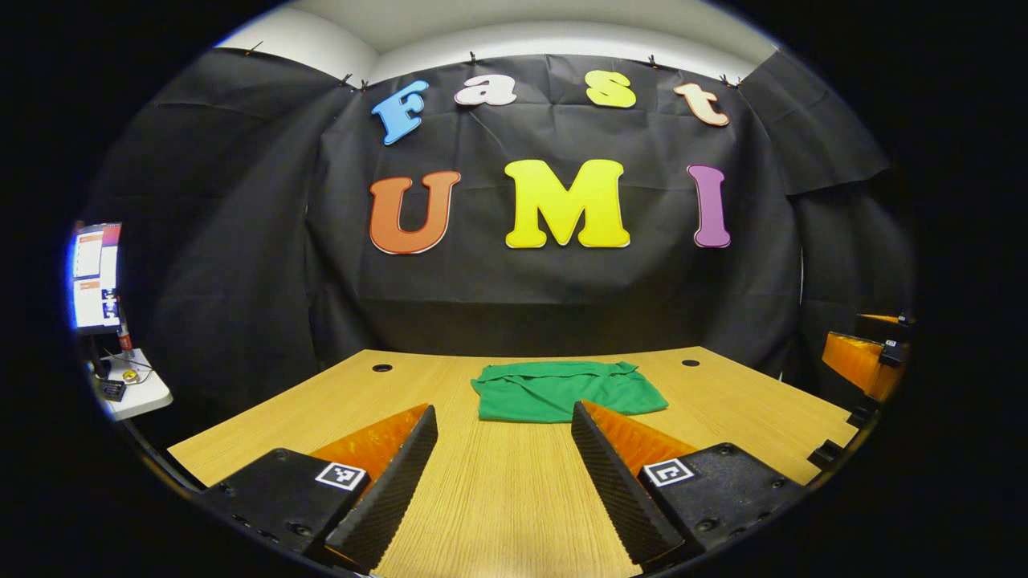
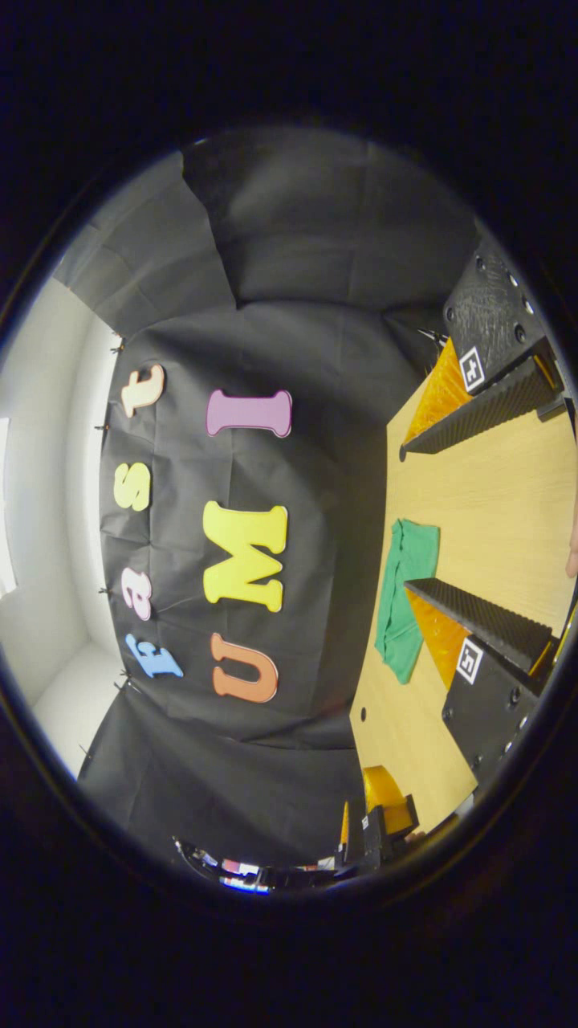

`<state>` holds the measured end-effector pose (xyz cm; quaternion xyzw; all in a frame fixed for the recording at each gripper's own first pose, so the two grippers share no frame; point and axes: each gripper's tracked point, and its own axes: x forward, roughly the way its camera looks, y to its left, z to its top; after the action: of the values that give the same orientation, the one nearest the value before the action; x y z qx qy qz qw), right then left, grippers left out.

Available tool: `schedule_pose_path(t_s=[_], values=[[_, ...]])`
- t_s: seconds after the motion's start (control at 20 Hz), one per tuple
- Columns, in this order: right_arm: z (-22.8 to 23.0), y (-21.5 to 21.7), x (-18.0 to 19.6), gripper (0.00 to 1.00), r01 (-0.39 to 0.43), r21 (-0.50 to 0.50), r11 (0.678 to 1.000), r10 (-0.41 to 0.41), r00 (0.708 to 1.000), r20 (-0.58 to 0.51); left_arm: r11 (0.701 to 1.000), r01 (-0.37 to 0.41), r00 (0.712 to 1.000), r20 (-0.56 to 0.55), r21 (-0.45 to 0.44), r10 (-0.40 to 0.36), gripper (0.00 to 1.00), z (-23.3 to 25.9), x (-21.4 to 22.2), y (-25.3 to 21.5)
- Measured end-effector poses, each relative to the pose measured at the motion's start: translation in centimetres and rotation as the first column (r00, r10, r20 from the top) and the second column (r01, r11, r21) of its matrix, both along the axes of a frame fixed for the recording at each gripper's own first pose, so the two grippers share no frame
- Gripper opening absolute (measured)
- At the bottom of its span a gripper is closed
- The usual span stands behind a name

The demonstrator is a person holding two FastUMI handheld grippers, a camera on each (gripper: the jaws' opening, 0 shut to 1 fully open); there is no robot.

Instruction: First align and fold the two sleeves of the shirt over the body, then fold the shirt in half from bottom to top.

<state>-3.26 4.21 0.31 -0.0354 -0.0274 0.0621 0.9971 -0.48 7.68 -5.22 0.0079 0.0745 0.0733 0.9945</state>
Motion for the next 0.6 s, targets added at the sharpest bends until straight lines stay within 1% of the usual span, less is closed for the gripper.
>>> schedule_pose_path(t_s=[0.05, 0.15, 0.35, 0.4, 0.5, 0.55, 0.6], values=[[0.1, 0.0, 0.0, 0.96, 0.002, 0.001, 1.0, -0.002, 1.0, 0.004, 1.0, -0.003, 1.0, -0.001, -0.003, 0.003, 1.0, 0.0, 0.1, 0.1], [0.3, 0.0, -0.1, 0.95, -0.004, 0.009, 1.0, 0.004, 1.0, 0.005, 1.0, 0.002, 1.0, -0.006, -0.002, -0.002, 1.0, -0.3, 0.2, 0.1], [0.3, -0.5, 0.2, 0.95, 0.0, 0.019, 1.0, 0.0, 1.0, 0.002, 1.0, -0.014, 1.0, -0.018, -0.017, 0.013, 1.0, -0.7, 0.4, 0.9], [0.2, -0.6, 0.2, 0.96, 0.001, 0.024, 1.0, -0.001, 1.0, -0.002, 1.0, -0.014, 1.0, -0.02, -0.022, 0.014, 1.0, -0.8, 0.4, 0.9], [-0.2, -0.8, 0.4, 0.95, 0.009, 0.033, 0.999, -0.008, 1.0, -0.019, 1.0, -0.001, 1.0, -0.027, -0.025, 0.0, 1.0, -1.2, 0.4, 0.5], [-0.2, -0.9, 0.5, 0.96, 0.012, 0.035, 0.999, -0.011, 1.0, -0.024, 1.0, 0.003, 1.0, -0.03, -0.024, -0.003, 1.0, -1.2, 0.4, 0.4], [-0.3, -1.0, 0.4, 0.95, 0.013, 0.036, 0.999, -0.012, 1.0, -0.027, 1.0, 0.001, 1.0, -0.03, -0.022, -0.002, 1.0, -1.2, 0.3, 0.5]])
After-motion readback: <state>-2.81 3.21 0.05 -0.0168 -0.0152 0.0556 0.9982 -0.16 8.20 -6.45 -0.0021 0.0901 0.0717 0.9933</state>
